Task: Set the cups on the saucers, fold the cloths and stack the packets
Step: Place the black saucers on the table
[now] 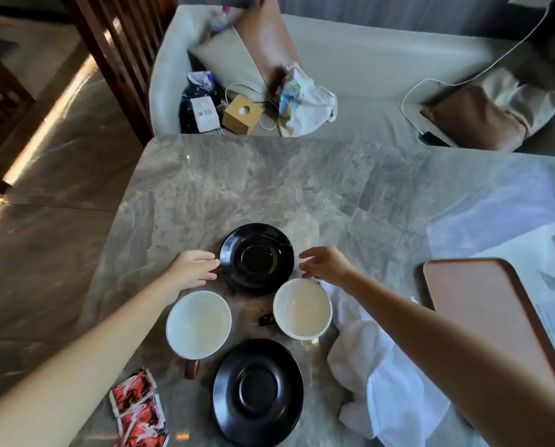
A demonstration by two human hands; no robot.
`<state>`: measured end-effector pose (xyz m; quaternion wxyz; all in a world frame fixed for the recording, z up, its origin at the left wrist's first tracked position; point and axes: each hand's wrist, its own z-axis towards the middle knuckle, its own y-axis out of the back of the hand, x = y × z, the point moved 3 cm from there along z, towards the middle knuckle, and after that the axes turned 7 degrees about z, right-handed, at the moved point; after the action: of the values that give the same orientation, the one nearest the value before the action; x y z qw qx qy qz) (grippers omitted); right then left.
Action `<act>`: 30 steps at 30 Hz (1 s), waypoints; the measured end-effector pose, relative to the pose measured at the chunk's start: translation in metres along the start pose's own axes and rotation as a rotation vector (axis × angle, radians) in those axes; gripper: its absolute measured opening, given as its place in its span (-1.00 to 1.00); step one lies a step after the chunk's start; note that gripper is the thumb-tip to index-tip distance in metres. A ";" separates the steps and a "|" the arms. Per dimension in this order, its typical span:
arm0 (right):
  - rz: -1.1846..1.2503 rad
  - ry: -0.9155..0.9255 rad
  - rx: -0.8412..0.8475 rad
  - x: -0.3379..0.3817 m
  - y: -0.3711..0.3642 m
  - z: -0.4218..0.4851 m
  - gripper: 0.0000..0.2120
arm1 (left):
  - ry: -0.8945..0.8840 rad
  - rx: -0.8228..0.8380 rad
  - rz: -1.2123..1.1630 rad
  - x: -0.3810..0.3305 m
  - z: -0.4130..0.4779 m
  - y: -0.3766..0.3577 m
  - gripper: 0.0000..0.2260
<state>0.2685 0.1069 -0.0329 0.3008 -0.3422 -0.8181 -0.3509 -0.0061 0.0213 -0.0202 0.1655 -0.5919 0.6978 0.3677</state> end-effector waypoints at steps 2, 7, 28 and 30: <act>-0.017 -0.018 0.029 0.001 -0.004 0.005 -0.72 | 0.022 0.006 -0.005 -0.001 0.009 -0.004 -0.58; 0.125 -0.053 0.048 0.003 -0.013 0.013 -0.78 | 0.073 0.006 -0.054 0.006 0.037 -0.019 -0.63; 0.377 -0.008 -0.164 -0.017 0.095 0.042 -0.79 | -0.243 0.006 0.106 -0.116 0.092 -0.104 -0.83; 0.361 -0.018 -0.191 -0.023 0.106 0.046 -0.79 | -0.236 0.005 0.134 -0.121 0.097 -0.117 -0.82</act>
<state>0.3520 0.1896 -0.0371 0.3177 -0.5134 -0.7092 -0.3641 0.1148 0.1721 -0.0420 0.2229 -0.4962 0.7125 0.4433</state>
